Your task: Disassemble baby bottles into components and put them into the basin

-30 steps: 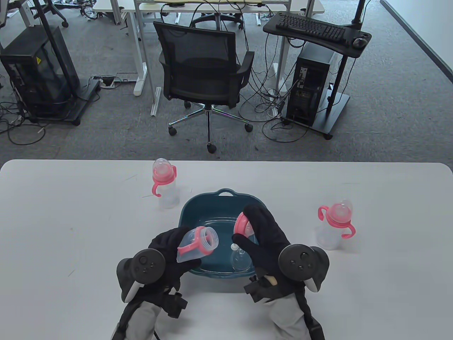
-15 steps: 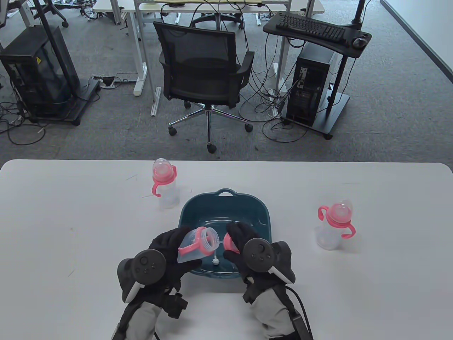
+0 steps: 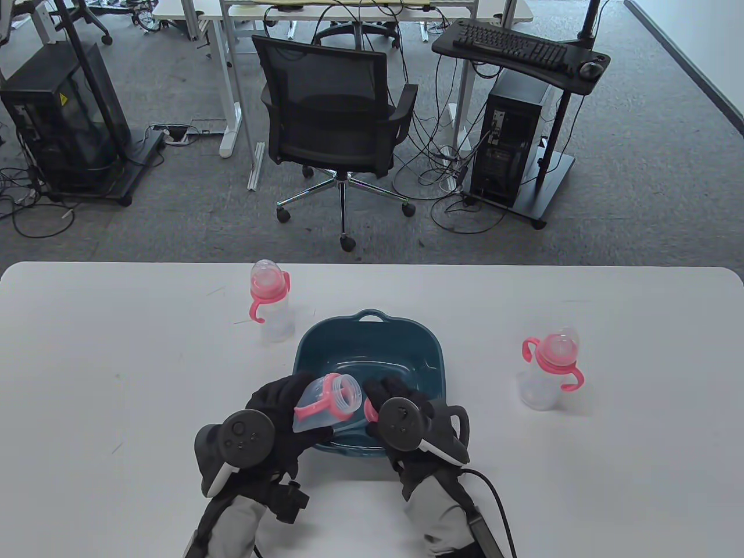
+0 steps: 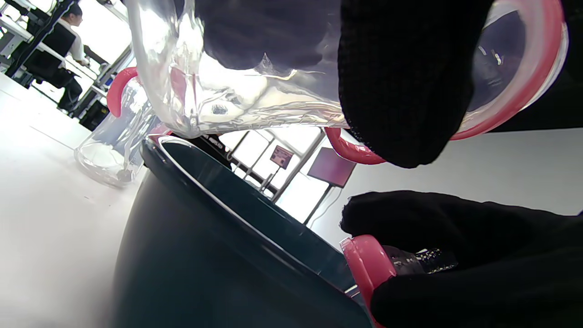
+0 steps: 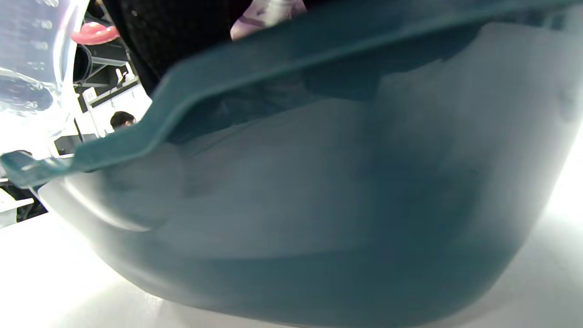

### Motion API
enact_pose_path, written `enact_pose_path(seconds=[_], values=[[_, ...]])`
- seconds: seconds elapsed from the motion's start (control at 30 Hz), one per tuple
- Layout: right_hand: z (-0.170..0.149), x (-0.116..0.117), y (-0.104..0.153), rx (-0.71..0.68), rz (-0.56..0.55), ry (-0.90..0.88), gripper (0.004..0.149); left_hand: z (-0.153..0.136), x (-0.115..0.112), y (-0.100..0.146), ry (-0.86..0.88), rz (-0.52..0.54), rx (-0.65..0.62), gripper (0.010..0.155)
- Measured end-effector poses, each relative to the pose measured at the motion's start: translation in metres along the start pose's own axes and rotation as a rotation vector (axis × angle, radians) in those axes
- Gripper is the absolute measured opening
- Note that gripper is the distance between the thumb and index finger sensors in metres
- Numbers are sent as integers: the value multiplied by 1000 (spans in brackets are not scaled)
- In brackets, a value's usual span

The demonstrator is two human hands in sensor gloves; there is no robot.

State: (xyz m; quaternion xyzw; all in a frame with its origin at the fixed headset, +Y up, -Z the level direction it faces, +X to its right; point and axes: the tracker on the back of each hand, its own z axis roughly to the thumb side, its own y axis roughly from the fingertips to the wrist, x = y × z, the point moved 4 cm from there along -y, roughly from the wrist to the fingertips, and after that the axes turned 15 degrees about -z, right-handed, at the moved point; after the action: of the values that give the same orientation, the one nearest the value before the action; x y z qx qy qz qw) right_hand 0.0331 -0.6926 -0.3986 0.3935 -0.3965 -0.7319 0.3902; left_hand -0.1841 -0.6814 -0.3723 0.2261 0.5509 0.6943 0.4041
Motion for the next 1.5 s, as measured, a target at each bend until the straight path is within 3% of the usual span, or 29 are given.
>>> enact_pose_path(seconds=[0.23, 0.53, 0.73, 0.9, 1.1, 1.5], values=[[-3, -11, -1, 15, -43, -74, 67, 1, -1, 0, -7, -6, -3, 91], [-10, -61, -1, 56, -195, -406, 63, 1, -1, 0, -3, -2, -7, 91], [-6, -98, 5, 18, -298, -546, 64, 2, -2, 0, -4, -4, -8, 92], [5, -114, 9, -36, -320, -672, 62, 5, -3, -1, -14, -7, -18, 91], [24, -110, 9, -97, -229, -700, 77, 12, -5, -1, -29, -16, -46, 91], [45, -74, 5, -98, -70, -561, 85, 27, -10, 1, -59, -32, -106, 91]])
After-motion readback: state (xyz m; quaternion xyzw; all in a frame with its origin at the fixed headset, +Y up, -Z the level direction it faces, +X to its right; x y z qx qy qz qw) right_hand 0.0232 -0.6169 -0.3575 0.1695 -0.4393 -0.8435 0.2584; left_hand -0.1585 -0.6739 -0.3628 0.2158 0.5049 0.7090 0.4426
